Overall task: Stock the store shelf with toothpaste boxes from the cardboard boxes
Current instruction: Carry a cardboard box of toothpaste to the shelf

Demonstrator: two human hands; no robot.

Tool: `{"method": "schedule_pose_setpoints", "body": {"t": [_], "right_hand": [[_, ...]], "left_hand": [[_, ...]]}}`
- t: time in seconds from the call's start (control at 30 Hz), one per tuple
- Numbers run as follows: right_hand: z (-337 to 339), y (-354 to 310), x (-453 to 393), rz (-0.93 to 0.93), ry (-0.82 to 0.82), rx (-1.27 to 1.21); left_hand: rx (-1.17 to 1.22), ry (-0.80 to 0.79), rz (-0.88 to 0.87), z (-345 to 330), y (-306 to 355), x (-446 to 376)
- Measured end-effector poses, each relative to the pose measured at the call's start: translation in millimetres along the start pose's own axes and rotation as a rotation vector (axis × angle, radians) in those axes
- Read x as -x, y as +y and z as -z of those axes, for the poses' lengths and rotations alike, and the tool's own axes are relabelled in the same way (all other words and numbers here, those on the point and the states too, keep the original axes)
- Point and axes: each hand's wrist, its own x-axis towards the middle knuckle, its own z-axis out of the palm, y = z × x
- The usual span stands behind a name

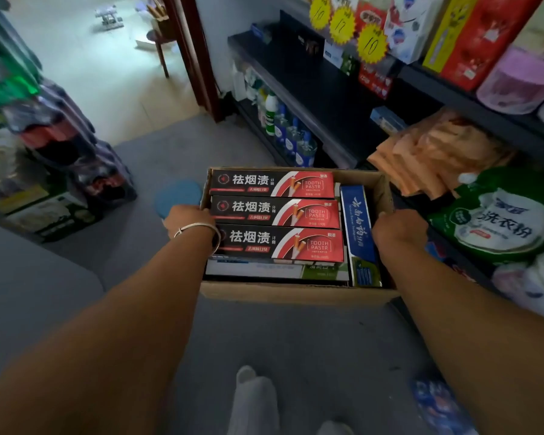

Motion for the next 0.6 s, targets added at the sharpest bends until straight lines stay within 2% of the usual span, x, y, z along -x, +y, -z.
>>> {"method": "schedule_pose_setpoints", "body": {"t": [0.37, 0.6], "right_hand": [[-92, -114, -54, -0.128, 0.033, -0.015], [-140, -168, -115, -0.219, 0.065, -0.068]], "left_hand": [[-0.221, -0.112, -0.203, -46, 88, -177], [-0.187, -0.155, -0.251, -111, 141, -265]]}}
